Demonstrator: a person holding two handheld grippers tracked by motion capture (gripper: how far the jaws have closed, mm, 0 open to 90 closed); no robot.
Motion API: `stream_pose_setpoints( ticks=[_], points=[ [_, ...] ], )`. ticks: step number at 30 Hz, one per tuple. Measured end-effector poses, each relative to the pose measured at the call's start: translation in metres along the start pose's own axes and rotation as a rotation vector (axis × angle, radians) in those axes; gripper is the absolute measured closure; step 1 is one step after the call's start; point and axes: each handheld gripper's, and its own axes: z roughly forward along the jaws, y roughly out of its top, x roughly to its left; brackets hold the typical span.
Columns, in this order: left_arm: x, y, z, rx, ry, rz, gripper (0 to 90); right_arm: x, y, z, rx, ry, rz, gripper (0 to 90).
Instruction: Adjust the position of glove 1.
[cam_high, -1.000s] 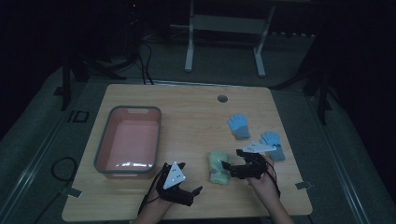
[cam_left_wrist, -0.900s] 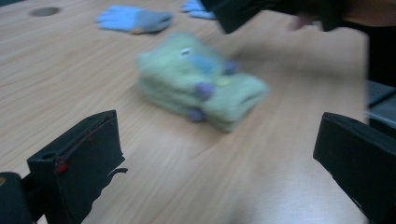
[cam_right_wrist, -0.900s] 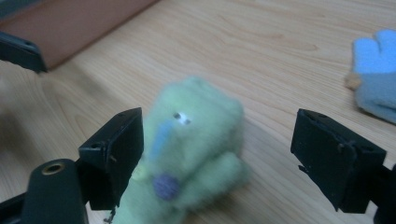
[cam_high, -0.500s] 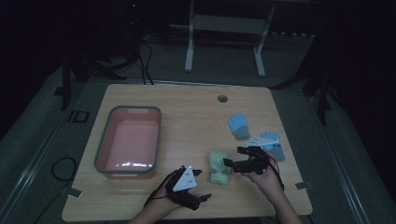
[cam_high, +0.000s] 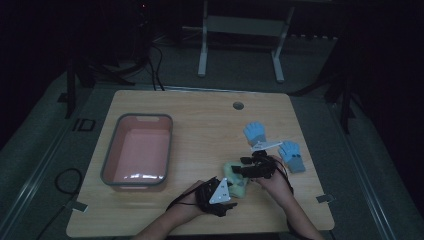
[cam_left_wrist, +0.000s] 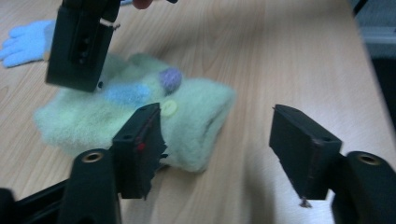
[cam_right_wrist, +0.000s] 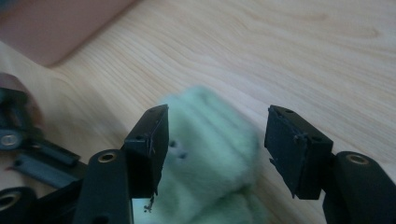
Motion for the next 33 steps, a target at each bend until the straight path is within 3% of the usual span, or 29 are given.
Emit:
stream_pose_setpoints(
  ticks=[3, 6, 9, 10, 13, 20, 22, 26, 28, 33],
  points=[
    [0.003, -0.001, 0.005, 0.034, -0.013, 0.054, 46.1, -0.004, -0.002, 0.008, 0.035, 0.019, 0.019, 38.7],
    [0.007, 0.001, 0.007, 0.053, -0.016, 0.081, 52.2, -0.005, -0.005, 0.016, 0.067, 0.024, 0.011, 38.0],
    [0.006, 0.002, 0.01, 0.069, -0.011, 0.111, 52.7, -0.007, -0.009, 0.021, 0.073, 0.04, 0.025, 38.0],
    [0.004, 0.002, 0.012, 0.079, 0.002, 0.137, 52.6, -0.009, -0.011, 0.023, 0.067, 0.057, 0.045, 38.4],
    [0.003, 0.003, 0.014, 0.089, 0.014, 0.152, 52.6, -0.011, -0.013, 0.025, 0.065, 0.074, 0.06, 40.8],
    [-0.005, 0.004, 0.02, 0.126, 0.122, 0.242, 63.7, -0.011, -0.013, 0.027, 0.07, 0.092, 0.076, 53.2],
    [-0.004, 0.004, 0.021, 0.125, 0.13, 0.227, 68.4, -0.01, -0.013, 0.026, 0.068, 0.097, 0.083, 57.3],
    [0.005, 0.007, 0.017, 0.124, 0.085, 0.152, 76.2, -0.009, -0.014, 0.024, 0.052, 0.098, 0.083, 65.0],
    [0.01, 0.007, 0.014, 0.118, 0.06, 0.108, 77.1, -0.009, -0.013, 0.022, 0.043, 0.1, 0.089, 67.2],
    [0.019, 0.013, 0.002, 0.11, 0.033, 0.06, 78.0, -0.012, -0.009, 0.017, 0.02, 0.137, 0.122, 70.3]
  ],
)
